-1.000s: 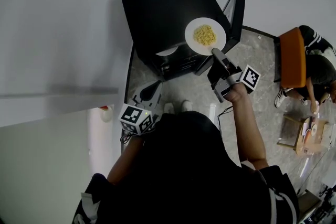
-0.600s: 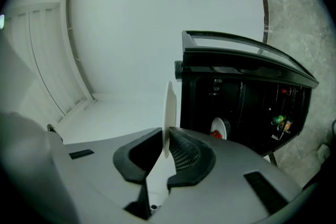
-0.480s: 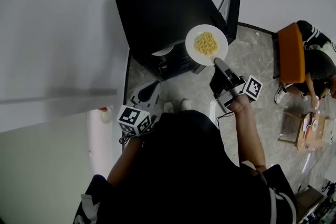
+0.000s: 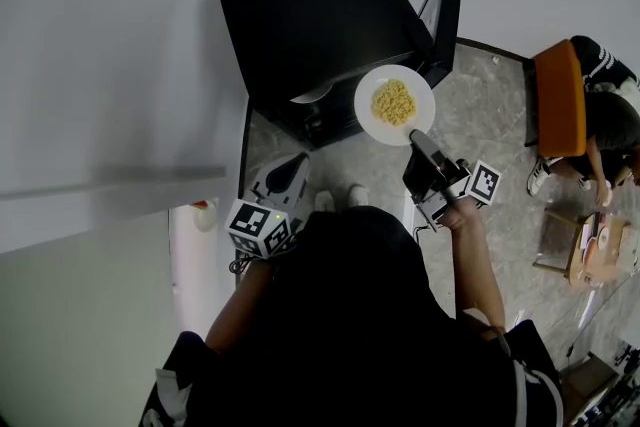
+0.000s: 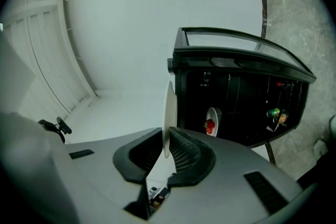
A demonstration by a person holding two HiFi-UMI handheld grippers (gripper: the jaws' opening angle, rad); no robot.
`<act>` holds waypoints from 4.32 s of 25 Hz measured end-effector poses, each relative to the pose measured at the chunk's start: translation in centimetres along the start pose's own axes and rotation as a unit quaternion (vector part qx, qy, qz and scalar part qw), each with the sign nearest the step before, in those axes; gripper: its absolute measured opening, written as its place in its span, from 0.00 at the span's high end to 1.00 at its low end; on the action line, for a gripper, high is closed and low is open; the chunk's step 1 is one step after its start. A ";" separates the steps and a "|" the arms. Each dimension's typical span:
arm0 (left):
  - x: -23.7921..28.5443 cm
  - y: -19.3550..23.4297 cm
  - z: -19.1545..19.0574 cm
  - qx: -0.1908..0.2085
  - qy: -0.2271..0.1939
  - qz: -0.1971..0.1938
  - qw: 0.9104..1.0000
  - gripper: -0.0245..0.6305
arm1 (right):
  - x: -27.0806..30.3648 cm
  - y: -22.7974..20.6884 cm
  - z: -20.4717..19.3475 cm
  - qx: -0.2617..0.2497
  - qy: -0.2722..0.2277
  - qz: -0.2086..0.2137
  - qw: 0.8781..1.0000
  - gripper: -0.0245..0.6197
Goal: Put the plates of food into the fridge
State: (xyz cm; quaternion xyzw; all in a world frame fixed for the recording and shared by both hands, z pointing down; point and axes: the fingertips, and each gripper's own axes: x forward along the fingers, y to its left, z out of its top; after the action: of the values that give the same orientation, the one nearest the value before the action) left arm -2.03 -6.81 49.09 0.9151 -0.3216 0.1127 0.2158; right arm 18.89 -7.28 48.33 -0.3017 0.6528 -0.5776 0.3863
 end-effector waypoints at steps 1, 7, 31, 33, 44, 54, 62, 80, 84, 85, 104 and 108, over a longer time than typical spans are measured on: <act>0.1 -0.1 0.0 0.000 0.002 0.000 1.000 0.93 | -0.2 -0.4 0.0 0.002 0.001 -0.004 1.000 0.88; -0.2 -0.9 0.0 -0.001 0.006 0.005 1.000 0.93 | -1.3 -2.8 -0.3 0.021 -0.007 -0.022 1.000 0.88; -3.5 0.4 -2.3 -0.008 0.009 0.030 0.999 0.93 | 0.8 -14.4 1.0 0.015 -0.030 -0.073 0.997 0.88; -3.6 0.5 -2.3 -0.008 0.011 0.031 0.999 0.93 | 1.6 -14.8 1.4 0.015 -0.033 -0.075 0.997 0.88; -4.6 1.3 -2.6 -0.015 0.007 0.048 0.999 0.93 | 5.0 -15.9 2.4 0.015 -0.031 -0.070 0.997 0.88; -4.7 1.7 -2.7 -0.015 0.012 0.053 0.998 0.93 | 6.2 -17.6 3.7 0.009 -0.044 -0.091 0.995 0.88; -4.4 2.0 -2.7 -0.019 0.011 0.056 0.998 0.93 | 7.2 -18.6 4.1 0.017 -0.059 -0.115 0.991 0.90; -4.1 2.3 -2.5 -0.025 0.007 0.062 0.998 0.93 | 9.5 -19.1 4.9 0.021 -0.080 -0.160 0.984 0.90; -4.1 2.2 -2.4 -0.024 0.006 0.064 0.998 0.93 | 9.6 -19.6 4.9 0.028 -0.089 -0.180 0.979 0.91; -4.1 2.2 -2.4 -0.024 0.006 0.064 0.998 0.93 | 9.6 -19.6 4.9 0.029 -0.091 -0.184 0.978 0.91; -4.3 1.8 -2.7 -0.023 0.006 0.062 0.998 0.93 | 10.5 -17.5 4.6 -0.010 -0.080 -0.184 0.980 0.70; -4.2 1.5 -2.8 -0.020 0.005 0.055 0.998 0.93 | 9.4 -17.3 4.2 -0.017 -0.077 -0.189 0.979 0.70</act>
State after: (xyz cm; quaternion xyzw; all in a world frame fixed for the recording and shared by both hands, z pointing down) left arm -6.36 -4.33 50.57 0.8908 -0.3725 0.1226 0.2296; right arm 16.64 -19.99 63.84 -0.4697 0.5620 -0.6043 0.3136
